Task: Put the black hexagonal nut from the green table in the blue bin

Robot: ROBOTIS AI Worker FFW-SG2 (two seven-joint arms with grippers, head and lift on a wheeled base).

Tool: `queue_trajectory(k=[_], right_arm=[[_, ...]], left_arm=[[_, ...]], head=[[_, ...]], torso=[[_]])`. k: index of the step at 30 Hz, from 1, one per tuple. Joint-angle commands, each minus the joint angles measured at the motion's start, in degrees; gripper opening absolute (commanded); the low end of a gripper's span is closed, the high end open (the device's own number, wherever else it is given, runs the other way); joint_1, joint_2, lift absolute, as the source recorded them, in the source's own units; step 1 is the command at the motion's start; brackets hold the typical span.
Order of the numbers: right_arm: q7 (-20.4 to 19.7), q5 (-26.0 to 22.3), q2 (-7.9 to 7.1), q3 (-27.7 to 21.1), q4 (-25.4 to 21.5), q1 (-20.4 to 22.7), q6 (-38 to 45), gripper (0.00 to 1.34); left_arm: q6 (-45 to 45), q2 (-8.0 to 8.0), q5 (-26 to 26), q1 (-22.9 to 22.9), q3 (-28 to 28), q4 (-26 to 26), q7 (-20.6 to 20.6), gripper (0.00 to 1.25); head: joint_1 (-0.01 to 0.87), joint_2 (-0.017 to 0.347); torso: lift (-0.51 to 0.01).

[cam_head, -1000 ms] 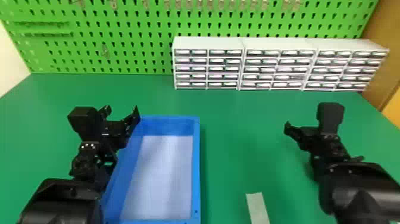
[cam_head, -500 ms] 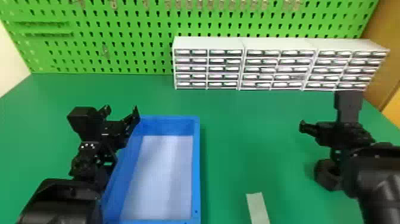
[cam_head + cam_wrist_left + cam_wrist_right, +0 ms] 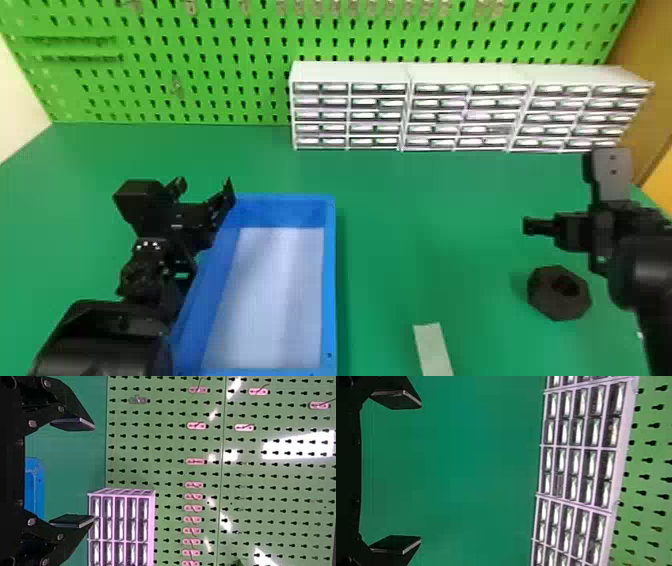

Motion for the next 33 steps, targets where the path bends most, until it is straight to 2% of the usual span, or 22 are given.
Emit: queue_trajectory(k=[1,6,10,15,21,27,33], right_arm=[[3.09,2.88,-1.34,-0.19,0.40,-1.11,3.71,1.23],[6.70,5.61,-1.95,-0.72,1.37,-1.82,5.74,1.23],[12.67,9.39,-2.83,-0.72,3.48,-2.87,7.93,1.23],[15.75,10.97,-3.36,-1.16,5.15,-3.31,8.64,1.23],[21.29,14.05,-3.89,-1.60,8.84,-4.45,8.99,1.23],[23.66,16.42,-3.97,-1.77,10.69,-4.63,8.99,1.23],[26.56,17.82,-4.68,-1.86,13.68,-5.33,8.37,1.23]], left_arm=[[0.00,0.00,-0.02,-0.04,-0.03,-0.05,-0.06,0.82],[0.00,0.00,-0.02,-0.04,-0.03,0.04,-0.06,0.82],[0.00,0.00,-0.11,-0.04,-0.12,0.04,0.03,0.82],[0.00,0.00,-0.11,-0.04,-0.12,0.04,0.03,0.82],[0.00,0.00,-0.11,-0.13,-0.12,0.04,0.03,0.82],[0.09,0.00,-0.19,-0.13,-0.12,0.04,0.03,0.82],[0.09,0.00,-0.28,-0.13,-0.20,0.04,0.03,0.82]], head=[[0.686,0.052],[0.686,0.052],[0.686,0.052],[0.686,0.052],[0.686,0.052],[0.686,0.052],[0.686,0.052]], torso=[[-0.097],[-0.097],[-0.097],[-0.097],[-0.097],[-0.097],[-0.097]])
